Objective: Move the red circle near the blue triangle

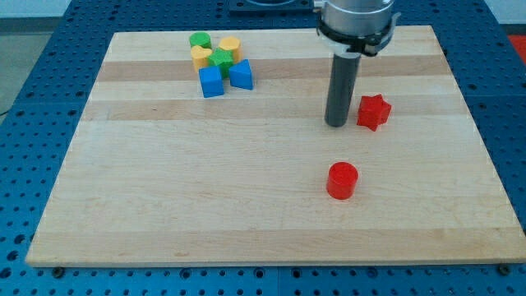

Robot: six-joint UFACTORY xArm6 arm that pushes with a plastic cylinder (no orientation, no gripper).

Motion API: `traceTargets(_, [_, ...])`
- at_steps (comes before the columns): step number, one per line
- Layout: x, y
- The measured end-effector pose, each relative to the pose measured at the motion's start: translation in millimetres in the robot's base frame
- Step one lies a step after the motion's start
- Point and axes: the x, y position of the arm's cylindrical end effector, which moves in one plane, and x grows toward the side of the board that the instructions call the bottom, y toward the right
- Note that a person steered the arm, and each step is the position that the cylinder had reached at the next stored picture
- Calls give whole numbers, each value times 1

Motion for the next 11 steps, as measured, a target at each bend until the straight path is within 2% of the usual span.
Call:
traceTargets(1, [-1,35])
traceTargets(2, [62,45])
traceTargets(3, [128,88])
traceTargets(4, [134,3])
traceTargets(5, [110,-101])
traceTargets(6, [80,-132])
traceTargets(7, [119,-101])
traceTargets(8, [109,-86])
traceTargets(9, [61,-76])
traceTargets(10, [14,-151])
traceTargets(11, [-11,-159])
